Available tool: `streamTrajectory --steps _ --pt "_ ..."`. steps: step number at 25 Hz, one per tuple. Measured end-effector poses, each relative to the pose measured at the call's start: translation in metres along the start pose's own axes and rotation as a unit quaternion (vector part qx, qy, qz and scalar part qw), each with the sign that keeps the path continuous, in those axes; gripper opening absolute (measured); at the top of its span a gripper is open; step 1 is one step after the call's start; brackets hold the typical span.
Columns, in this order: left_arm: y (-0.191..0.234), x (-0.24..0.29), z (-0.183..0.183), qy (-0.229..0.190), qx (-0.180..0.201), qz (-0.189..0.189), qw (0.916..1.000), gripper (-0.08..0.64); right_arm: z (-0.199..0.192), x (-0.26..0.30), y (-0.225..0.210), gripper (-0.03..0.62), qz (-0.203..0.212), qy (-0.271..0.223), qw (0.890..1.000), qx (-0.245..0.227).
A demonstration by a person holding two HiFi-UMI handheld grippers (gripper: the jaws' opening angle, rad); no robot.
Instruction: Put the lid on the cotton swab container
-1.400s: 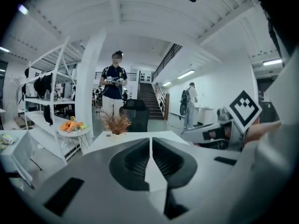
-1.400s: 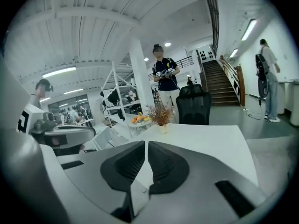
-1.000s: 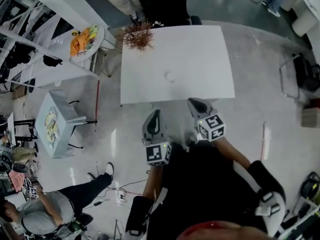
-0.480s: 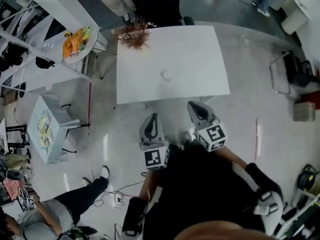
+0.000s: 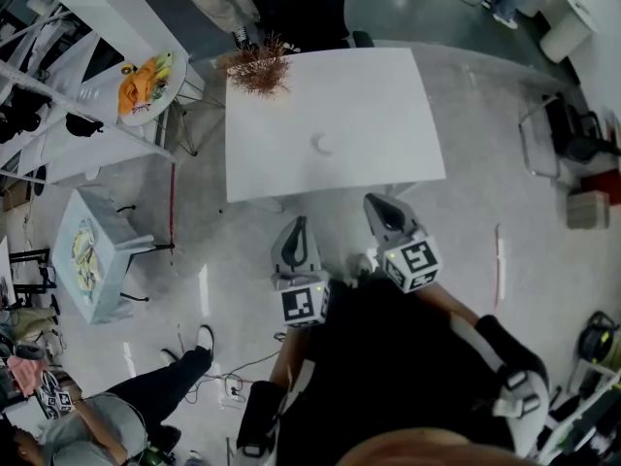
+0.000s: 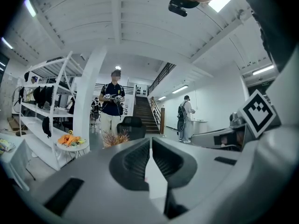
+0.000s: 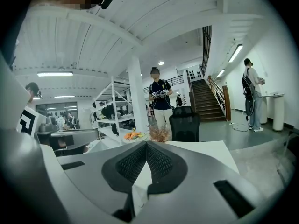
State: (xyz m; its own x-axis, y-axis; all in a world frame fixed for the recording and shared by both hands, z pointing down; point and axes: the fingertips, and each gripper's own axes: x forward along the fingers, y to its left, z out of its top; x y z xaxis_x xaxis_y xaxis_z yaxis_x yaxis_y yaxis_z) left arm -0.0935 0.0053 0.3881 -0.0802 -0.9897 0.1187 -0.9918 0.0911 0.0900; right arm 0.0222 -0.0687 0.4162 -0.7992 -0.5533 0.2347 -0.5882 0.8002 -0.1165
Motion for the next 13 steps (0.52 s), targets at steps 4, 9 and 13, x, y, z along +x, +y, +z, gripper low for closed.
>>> streamTrajectory --steps 4,9,13 --pt "0.0026 0.004 -0.003 -0.002 0.0 -0.003 1.0 0.02 -0.0048 0.0042 -0.0012 0.008 -0.001 -0.002 1.0 -0.007" --pt "0.0059 0.0006 -0.0045 -0.006 -0.001 -0.004 1.0 0.02 -0.0045 0.0052 0.0047 0.006 -0.002 -0.004 1.0 0.002" --pt "0.0026 0.0006 0.0024 -0.008 -0.003 -0.003 1.0 0.02 0.0037 0.0024 0.0017 0.006 -0.004 -0.013 1.0 -0.005"
